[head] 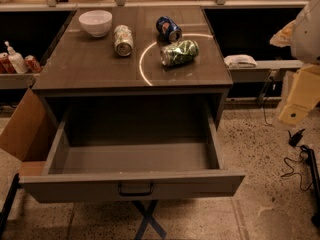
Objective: Place green can into top drawer
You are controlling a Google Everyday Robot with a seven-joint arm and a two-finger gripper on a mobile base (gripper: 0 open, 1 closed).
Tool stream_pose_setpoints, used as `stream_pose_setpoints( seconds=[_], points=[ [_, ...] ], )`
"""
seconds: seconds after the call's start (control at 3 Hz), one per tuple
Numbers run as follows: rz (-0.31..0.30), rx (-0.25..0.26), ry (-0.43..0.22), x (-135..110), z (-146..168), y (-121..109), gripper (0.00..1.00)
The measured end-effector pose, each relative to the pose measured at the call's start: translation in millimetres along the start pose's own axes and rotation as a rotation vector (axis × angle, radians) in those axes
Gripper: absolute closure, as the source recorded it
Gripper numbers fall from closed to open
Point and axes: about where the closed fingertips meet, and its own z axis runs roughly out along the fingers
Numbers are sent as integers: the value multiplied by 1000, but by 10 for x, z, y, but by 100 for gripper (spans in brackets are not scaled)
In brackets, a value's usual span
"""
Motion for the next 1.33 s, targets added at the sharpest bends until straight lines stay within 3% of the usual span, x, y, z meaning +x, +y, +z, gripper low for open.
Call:
stream_pose_setpoints(
  seconds=[0.33,0.67,1.33],
  points=[
    [0,0,0,-1,1,-2,0],
    [-5,22,-43,-95,72,-162,0],
    [-62,8,-205,-565,456,-767,0]
  ],
)
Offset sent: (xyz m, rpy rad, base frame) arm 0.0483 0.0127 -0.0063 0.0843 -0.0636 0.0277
